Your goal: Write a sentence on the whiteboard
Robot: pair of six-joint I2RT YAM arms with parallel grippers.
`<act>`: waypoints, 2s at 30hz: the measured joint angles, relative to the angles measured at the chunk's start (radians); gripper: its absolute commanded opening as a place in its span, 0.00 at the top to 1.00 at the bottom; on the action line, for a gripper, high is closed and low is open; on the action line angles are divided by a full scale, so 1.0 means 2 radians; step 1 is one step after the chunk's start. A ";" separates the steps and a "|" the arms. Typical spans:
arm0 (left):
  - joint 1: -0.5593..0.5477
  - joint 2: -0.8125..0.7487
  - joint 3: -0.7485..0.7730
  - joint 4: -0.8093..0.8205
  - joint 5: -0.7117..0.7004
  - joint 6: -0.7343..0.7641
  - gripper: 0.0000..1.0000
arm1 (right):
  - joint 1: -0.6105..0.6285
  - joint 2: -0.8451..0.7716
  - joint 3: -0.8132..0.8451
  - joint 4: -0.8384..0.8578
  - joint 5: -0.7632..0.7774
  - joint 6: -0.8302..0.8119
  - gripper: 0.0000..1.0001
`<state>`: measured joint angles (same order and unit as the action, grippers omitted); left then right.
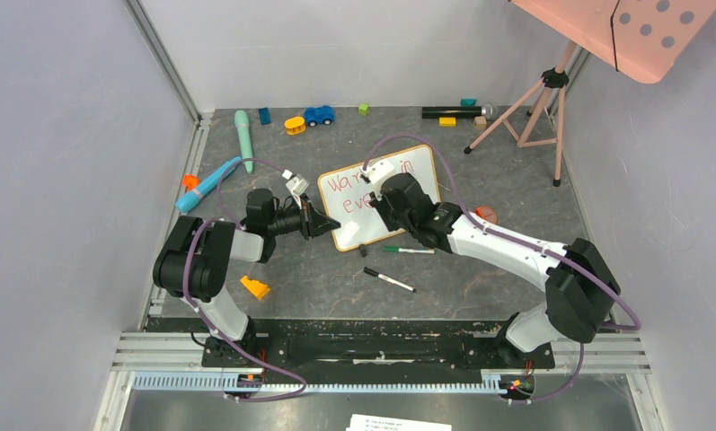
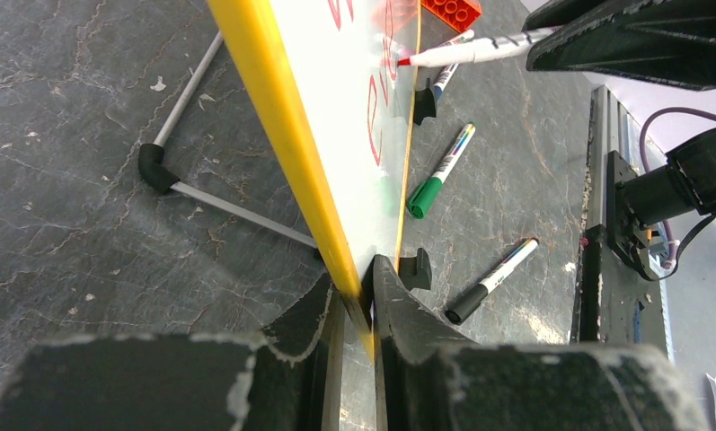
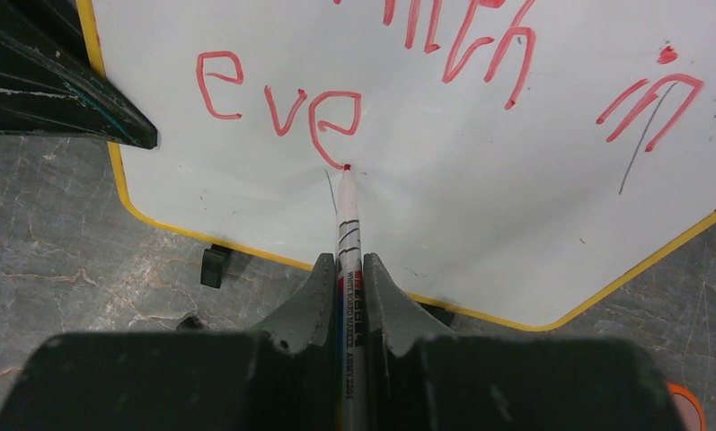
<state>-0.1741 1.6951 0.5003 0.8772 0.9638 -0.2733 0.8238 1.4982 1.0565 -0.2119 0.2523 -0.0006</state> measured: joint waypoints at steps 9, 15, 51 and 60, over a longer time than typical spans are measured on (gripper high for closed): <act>0.000 0.000 0.000 0.000 0.001 0.000 0.98 | -0.016 -0.024 0.000 0.004 -0.011 0.000 1.00; 0.000 0.000 0.000 0.000 0.001 0.000 0.98 | -0.025 -0.025 0.000 0.008 -0.018 0.000 1.00; 0.000 0.000 0.000 0.000 -0.001 0.000 0.98 | -0.029 0.002 0.024 0.010 -0.010 0.000 1.00; 0.000 0.000 0.000 -0.001 -0.001 0.000 0.98 | -0.032 0.004 0.033 0.006 -0.007 0.000 1.00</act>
<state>-0.1741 1.6951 0.5003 0.8761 0.9619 -0.2733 0.7589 1.5066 1.1229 -0.1993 0.2375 -0.0013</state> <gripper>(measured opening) 0.199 0.120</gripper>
